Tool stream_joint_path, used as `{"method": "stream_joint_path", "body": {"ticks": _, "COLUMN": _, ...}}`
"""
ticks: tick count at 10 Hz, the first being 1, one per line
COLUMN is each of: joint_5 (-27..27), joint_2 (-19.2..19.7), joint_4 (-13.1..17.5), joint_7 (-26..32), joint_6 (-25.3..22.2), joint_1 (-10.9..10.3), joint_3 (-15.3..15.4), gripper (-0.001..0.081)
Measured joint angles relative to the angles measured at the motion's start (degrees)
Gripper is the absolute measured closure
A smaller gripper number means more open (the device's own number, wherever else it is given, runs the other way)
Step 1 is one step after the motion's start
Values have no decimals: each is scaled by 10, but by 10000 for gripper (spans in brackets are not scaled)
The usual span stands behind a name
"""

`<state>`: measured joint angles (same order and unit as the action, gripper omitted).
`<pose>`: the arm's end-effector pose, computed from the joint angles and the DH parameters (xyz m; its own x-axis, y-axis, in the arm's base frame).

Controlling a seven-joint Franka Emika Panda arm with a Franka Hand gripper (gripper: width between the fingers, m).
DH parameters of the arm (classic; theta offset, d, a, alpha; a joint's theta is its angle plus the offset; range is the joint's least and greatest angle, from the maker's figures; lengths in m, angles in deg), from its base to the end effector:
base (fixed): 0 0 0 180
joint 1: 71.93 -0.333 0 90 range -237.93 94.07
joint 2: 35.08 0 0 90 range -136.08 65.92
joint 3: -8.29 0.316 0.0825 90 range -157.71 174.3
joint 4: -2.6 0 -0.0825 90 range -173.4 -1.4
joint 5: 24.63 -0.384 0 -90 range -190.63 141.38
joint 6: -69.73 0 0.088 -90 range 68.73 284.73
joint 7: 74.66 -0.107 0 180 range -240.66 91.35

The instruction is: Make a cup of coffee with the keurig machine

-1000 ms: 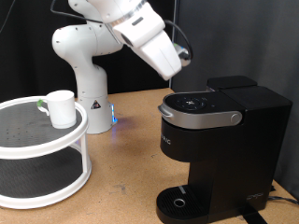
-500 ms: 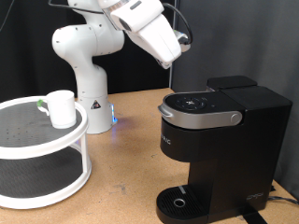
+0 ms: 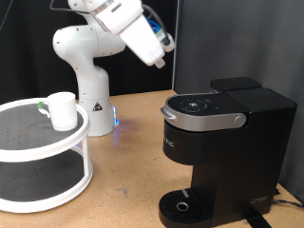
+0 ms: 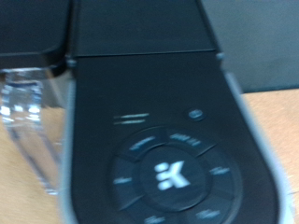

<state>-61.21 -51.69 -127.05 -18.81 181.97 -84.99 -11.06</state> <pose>0.4685 -0.0204 0.4845 0.7888 0.4239 0.4451 0.6057 -0.6595 -0.4452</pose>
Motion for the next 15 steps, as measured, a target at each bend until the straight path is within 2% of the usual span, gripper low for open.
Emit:
{"method": "stream_joint_path", "body": {"ticks": 2, "joint_5": 4, "joint_2": -27, "joint_4": -16, "joint_7": -34, "joint_6": -49, "joint_1": 15, "joint_3": -9, "gripper": 805}}
{"method": "stream_joint_path", "body": {"ticks": 3, "joint_5": 4, "joint_2": -26, "joint_4": -16, "joint_7": -31, "joint_6": -46, "joint_1": 14, "joint_3": -9, "gripper": 805}}
{"method": "stream_joint_path", "body": {"ticks": 4, "joint_5": -7, "joint_2": -29, "joint_4": -24, "joint_7": -30, "joint_6": -6, "joint_1": 14, "joint_3": -6, "gripper": 805}}
{"method": "stream_joint_path", "body": {"ticks": 6, "joint_5": -29, "joint_2": -50, "joint_4": -65, "joint_7": -30, "joint_6": 88, "joint_1": 15, "joint_3": -2, "gripper": 805}}
{"method": "stream_joint_path", "body": {"ticks": 7, "joint_5": -31, "joint_2": -67, "joint_4": -86, "joint_7": -30, "joint_6": 115, "joint_1": 19, "joint_3": -3, "gripper": 805}}
{"method": "stream_joint_path", "body": {"ticks": 8, "joint_5": -31, "joint_2": -84, "joint_4": -103, "joint_7": -30, "joint_6": 121, "joint_1": 24, "joint_3": -5, "gripper": 805}}
{"method": "stream_joint_path", "body": {"ticks": 11, "joint_5": -27, "joint_2": -136, "joint_4": -133, "joint_7": -30, "joint_6": 111, "joint_1": 48, "joint_3": -17, "gripper": 805}}
{"method": "stream_joint_path", "body": {"ticks": 15, "joint_5": 12, "joint_2": -174, "joint_4": -136, "joint_7": -31, "joint_6": 39, "joint_1": 77, "joint_3": -31, "gripper": 805}}
